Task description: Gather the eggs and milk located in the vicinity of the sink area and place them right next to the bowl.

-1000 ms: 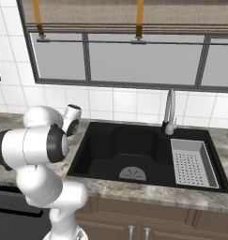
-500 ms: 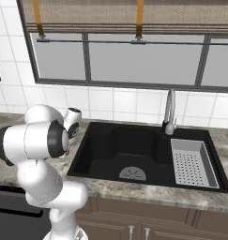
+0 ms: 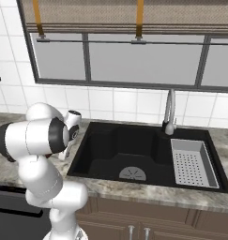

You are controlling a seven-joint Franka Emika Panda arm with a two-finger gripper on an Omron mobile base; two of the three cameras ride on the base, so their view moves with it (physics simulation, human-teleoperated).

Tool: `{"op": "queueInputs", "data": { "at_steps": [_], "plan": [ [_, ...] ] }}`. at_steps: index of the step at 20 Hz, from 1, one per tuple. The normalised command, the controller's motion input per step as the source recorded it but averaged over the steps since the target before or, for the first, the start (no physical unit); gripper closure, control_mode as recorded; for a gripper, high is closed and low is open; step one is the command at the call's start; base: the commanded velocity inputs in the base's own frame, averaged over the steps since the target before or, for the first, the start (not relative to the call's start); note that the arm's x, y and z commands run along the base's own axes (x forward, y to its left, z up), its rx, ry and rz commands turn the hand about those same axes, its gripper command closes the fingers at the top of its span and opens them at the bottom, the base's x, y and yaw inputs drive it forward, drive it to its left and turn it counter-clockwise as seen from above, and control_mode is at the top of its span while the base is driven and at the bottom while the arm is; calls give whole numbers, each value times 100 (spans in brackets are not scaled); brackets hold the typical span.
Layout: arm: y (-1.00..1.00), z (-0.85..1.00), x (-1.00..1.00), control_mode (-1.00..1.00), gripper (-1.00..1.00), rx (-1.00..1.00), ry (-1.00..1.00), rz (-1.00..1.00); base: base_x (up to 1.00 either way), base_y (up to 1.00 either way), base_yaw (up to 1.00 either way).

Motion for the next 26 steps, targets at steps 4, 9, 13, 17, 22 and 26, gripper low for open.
{"op": "queueInputs", "data": {
  "at_steps": [4,9,13,17,22,26],
  "plan": [
    [0,0,0,-100,100,0,0,0,0,0,0],
    [2,0,0,-100,-100,0,0,0,0,0,0],
    [3,0,0,-100,-100,0,0,0,0,0,0],
    [1,7,0,-100,-100,0,0,0,0,0,0],
    [-5,28,-6,-100,-100,0,0,0,0,0,0],
    [-26,46,-3,-100,-100,0,0,-2,0,0,0]
  ]
}}
